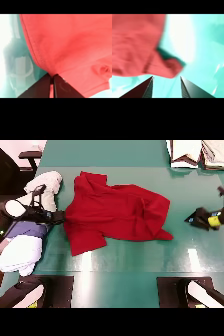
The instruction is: Fold the shirts.
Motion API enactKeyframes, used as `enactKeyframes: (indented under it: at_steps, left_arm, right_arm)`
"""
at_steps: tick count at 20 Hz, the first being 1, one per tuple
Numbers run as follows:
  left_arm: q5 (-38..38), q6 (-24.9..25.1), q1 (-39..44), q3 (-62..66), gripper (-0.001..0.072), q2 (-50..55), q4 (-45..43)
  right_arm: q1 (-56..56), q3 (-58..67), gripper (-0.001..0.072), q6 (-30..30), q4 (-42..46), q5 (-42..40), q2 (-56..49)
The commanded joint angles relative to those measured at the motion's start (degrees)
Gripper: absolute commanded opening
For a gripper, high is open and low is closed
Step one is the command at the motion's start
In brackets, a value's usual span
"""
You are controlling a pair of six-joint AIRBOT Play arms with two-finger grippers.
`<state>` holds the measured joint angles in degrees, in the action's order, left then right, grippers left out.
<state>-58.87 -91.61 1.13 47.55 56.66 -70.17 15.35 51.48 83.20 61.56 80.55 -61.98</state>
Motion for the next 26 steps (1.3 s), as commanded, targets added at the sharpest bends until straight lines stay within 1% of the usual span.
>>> enactKeyframes:
  at_steps: [1,2,5,9,10,11,12,13,14,15,17,19,20,24,26]
  left_arm:
    - [-1.6,0.7,-2.3,1.8,0.0026,-0.5,-0.7]
    - [-1.6,0.7,-2.3,1.8,0.0026,-0.5,-0.7]
    - [-1.6,0.7,-2.3,1.8,0.0026,-0.5,-0.6]
    - [-1.7,0.7,-2.3,1.8,0.0026,-0.5,-0.5]
    - [-1.7,0.7,-2.3,1.8,0.0026,-0.5,-0.5]
    - [-1.7,0.7,-2.3,1.8,0.0026,-0.5,-0.5]
    - [-1.8,0.7,-2.3,1.8,0.0026,-0.5,-0.5]
    - [-2.0,0.8,-2.3,1.8,0.0026,-0.5,-0.5]
    - [-2.4,0.8,-2.3,1.8,0.0026,-0.5,-0.5]
    - [-2.8,1.5,-2.3,1.8,0.0026,-0.5,-0.5]
    - [-4.2,1.8,-2.3,3.2,0.0026,-0.7,-0.6]
    - [-7.5,2.3,-2.3,9.3,0.0025,-1.4,-0.6]
    - [-7.5,2.3,-2.3,13.2,0.0026,-2.8,-0.6]
    - [-4.1,2.3,-2.3,35.0,0.0026,-10.0,-0.6]
    - [-3.5,3.6,-2.3,47.3,0.0026,-11.5,-0.6]
  right_arm:
    - [2.1,-9.9,0.0517,-2.4,-0.6,-1.5,-2.2]
    - [0.9,-11.5,0.0526,-2.8,-0.6,-2.2,-3.5]
    - [-5.2,-13.5,0.0526,-3.3,-0.6,-5.8,-6.6]
    - [-13.2,-10.0,0.0521,-3.1,-0.6,-7.9,-10.8]
    - [-14.6,-8.8,0.0487,-3.0,-0.6,-8.1,-12.0]
    - [-15.8,-7.7,0.0423,-3.0,-0.6,-8.0,-13.2]
    - [-16.9,-6.9,0.0333,-3.1,-0.6,-8.0,-14.1]
    - [-17.9,-6.2,0.0206,-3.1,-0.6,-8.0,-14.7]
    - [-19.0,-5.8,0.0130,-3.2,-0.6,-8.0,-14.7]
    - [-20.1,-5.3,0.0018,-3.3,-0.5,-8.0,-14.4]
    - [-21.1,-3.4,0.0017,-3.3,-0.5,-7.8,-11.6]
    - [-21.0,1.8,0.0017,-3.3,-0.4,-6.3,-6.4]
    - [-20.9,5.4,0.0016,-3.3,-0.1,-5.6,-3.2]
    - [-18.1,25.7,0.0016,-2.7,-0.1,-5.6,7.7]
    - [-15.7,36.1,0.0016,-1.7,-0.1,-6.0,11.3]
